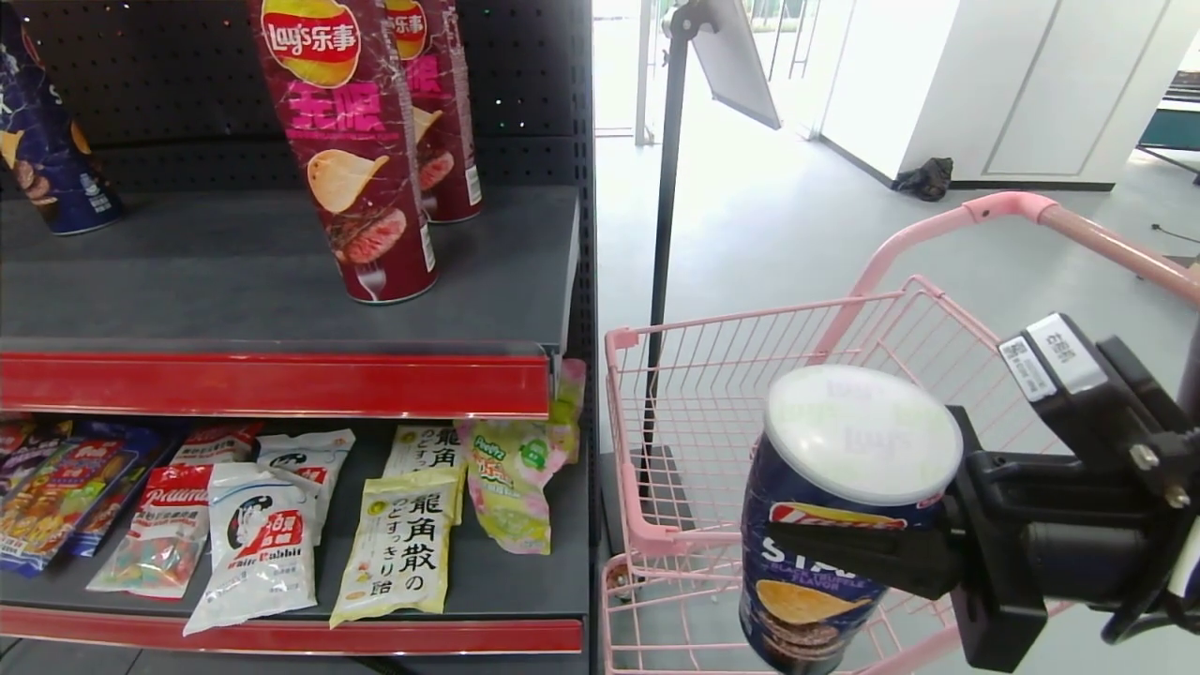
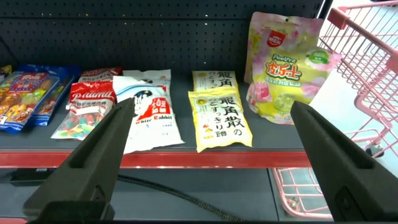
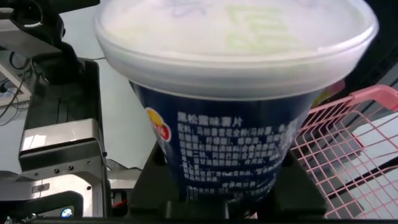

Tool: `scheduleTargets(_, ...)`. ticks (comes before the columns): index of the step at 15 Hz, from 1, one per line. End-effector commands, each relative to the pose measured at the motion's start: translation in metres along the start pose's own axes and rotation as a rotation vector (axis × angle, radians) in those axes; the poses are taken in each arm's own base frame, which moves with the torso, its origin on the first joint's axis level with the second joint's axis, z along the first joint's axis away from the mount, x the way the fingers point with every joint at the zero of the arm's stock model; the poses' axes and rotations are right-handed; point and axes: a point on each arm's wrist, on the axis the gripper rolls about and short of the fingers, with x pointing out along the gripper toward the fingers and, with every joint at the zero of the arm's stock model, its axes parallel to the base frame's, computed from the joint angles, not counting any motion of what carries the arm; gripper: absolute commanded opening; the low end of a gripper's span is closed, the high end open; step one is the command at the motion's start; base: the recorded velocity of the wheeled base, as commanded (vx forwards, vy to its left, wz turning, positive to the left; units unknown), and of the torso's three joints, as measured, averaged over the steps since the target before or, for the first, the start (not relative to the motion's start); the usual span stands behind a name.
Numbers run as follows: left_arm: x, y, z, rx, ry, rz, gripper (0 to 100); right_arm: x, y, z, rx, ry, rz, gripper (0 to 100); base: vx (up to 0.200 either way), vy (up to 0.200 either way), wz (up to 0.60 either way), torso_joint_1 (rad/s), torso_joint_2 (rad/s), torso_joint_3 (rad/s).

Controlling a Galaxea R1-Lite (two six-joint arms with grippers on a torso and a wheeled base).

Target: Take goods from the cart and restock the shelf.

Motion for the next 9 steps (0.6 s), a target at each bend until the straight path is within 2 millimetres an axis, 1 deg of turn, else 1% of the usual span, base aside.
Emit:
scheduleTargets(1,0.0001,0.0000,0.0000,-0.001,0.001,0.000,100,0.0013,-0.0008,-0.0007,0.002,0.004,0.001,0,0.000,0.000,0.00,0.000,0.00,0.000)
scheduleTargets(2,0.0001,0.0000,0.0000,-0.001,0.001,0.000,100,0.0013,-0.0009,-0.0003,0.001,0.002,0.001,0,0.000,0.000,0.00,0.046,-0.13,-0.090)
scheduleTargets(4,0.0001,0.0000,0.0000,-0.001,0.001,0.000,100,0.0012,-0.0016,0.0009,0.001,-0.001,-0.002,0,0.000,0.000,0.00,0.117,-0.34,-0.215)
scheduleTargets(9,0.0001,0.0000,0.0000,-0.001,0.001,0.000,100,-0.0013,-0.0022,0.0056,-0.008,-0.018,-0.011,0,0.000,0.000,0.00,0.182,-0.49,-0.307)
